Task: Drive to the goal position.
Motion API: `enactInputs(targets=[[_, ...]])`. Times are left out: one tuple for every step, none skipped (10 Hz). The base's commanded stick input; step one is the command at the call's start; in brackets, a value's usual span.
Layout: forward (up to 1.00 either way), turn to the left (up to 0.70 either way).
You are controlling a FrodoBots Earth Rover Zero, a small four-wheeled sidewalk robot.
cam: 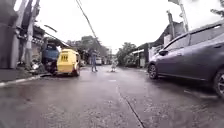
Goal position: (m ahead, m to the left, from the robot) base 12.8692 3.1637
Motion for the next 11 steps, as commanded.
enactInputs(targets=[[1.0, 0.02], [1.0, 0.23], [1.0, 0.19], [1.0, 0.0], [1.0, 0.0], [1.0, 0.0], [1.0, 0.0], [1.0, 0.0], [1.0, 0.0], [1.0, 0.0], [1.0, 0.0]])
